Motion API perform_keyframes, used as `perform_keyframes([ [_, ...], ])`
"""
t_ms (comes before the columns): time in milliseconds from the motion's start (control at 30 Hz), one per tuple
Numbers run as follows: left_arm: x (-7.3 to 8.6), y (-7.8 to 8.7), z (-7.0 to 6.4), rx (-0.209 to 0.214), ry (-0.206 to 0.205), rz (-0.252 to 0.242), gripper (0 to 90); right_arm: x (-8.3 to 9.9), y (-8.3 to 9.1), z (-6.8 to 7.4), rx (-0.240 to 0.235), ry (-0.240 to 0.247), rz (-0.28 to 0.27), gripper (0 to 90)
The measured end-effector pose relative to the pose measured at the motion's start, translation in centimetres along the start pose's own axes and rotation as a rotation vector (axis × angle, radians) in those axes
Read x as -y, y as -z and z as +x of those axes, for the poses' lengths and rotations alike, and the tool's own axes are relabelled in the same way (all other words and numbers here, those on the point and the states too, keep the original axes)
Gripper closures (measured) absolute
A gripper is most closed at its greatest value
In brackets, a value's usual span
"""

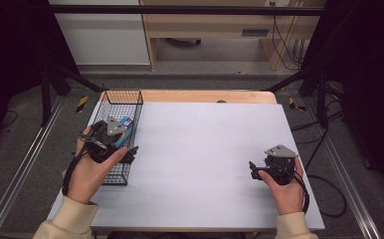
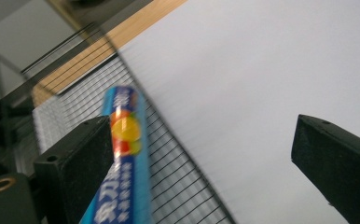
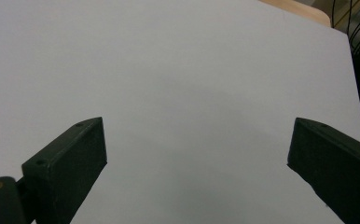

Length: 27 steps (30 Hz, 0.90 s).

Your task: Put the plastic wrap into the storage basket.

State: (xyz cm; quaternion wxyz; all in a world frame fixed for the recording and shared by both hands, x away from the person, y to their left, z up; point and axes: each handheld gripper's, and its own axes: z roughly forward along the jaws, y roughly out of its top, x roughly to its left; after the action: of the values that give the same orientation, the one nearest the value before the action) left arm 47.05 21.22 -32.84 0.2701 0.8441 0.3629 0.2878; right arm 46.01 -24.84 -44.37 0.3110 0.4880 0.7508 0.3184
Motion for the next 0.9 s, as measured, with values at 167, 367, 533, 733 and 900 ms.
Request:
perform_keyframes([
  [167, -1.1, -1.0, -2.5, 0.083, -0.053, -0.047, 4.8, 0.0, 0.3, 0.0, 0.023, 0.025, -0.006, 4.8],
  [367, -1.7, -2.5, -4.5, 0.160, -0.118, -0.089, 5.1, 0.3, 1.3, 0.4, 0.043, 0.031, -0.023, 4.8],
  [533, -1.8, -3.3, -5.5, 0.202, -0.144, -0.120, 5.2, 0.8, 1.7, 0.6, 0.037, 0.021, -0.024, 4.8],
  [733, -1.8, -4.4, -6.9, 0.250, -0.155, -0.191, 5.2, 1.3, 1.9, 0.5, 0.034, 0.013, -0.014, 4.9],
  [900, -1.5, -5.7, -8.4, 0.312, -0.183, -0.222, 4.8, 1.5, 2.0, 0.2, 0.038, 0.003, -0.018, 4.9],
])
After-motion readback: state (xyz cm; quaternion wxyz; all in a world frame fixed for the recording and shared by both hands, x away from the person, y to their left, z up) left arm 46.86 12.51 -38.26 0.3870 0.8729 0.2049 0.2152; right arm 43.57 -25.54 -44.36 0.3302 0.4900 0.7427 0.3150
